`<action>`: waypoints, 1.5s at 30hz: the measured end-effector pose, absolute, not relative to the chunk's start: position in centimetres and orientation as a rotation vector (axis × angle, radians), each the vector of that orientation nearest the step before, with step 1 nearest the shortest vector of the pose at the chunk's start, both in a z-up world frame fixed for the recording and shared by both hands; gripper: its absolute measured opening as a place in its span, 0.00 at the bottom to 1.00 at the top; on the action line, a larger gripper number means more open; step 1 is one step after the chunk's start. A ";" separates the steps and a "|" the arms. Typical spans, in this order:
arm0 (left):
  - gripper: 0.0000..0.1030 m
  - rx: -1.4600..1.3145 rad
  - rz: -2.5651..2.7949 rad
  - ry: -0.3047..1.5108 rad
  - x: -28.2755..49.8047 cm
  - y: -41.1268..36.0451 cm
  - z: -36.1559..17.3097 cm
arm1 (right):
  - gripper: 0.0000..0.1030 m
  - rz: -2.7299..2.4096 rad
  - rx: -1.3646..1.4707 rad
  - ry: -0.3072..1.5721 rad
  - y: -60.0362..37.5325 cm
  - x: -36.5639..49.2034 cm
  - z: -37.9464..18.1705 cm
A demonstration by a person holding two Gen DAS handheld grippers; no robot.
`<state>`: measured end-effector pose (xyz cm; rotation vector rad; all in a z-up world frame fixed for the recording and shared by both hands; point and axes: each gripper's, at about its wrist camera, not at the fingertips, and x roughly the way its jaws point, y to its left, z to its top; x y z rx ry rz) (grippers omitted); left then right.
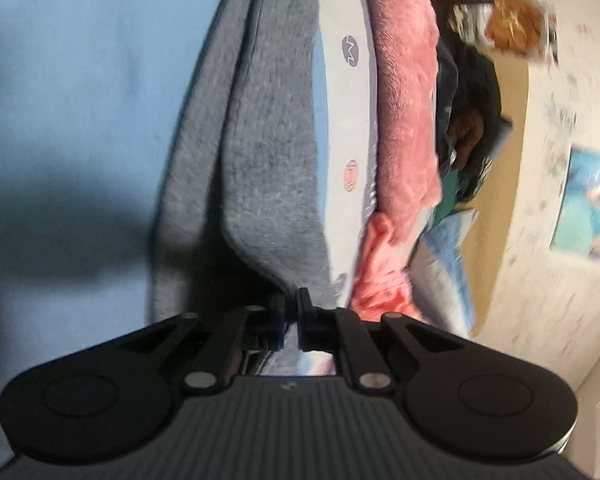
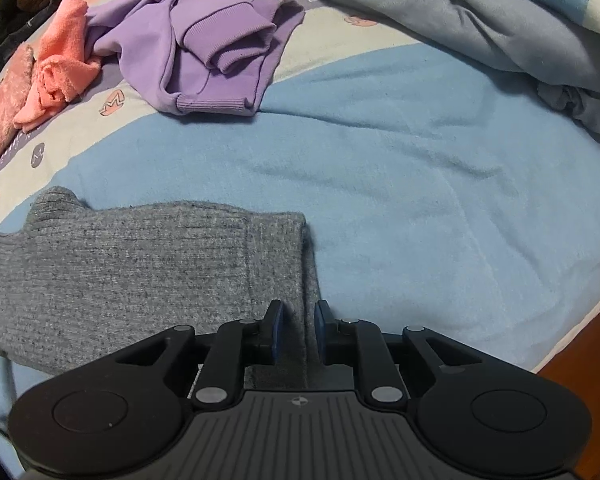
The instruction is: Fold clothes
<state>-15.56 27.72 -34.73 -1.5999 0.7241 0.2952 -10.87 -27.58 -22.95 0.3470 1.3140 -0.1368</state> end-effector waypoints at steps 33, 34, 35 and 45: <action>0.05 -1.742 0.261 0.741 -13.5 25.7 -35.8 | 0.37 0.102 0.475 1.280 -19.3 -11.6 -20.3; 0.05 -1.722 0.260 0.765 -13.9 25.8 -35.3 | 0.37 0.099 0.472 1.284 -19.4 -11.5 -20.4; 0.05 -1.678 0.281 0.799 -14.2 26.1 -35.1 | 0.37 0.097 0.469 1.288 -19.5 -11.5 -20.5; 0.06 -1.525 0.334 0.872 -12.1 27.1 -36.6 | 0.37 0.043 0.413 1.281 -21.0 -11.9 -20.4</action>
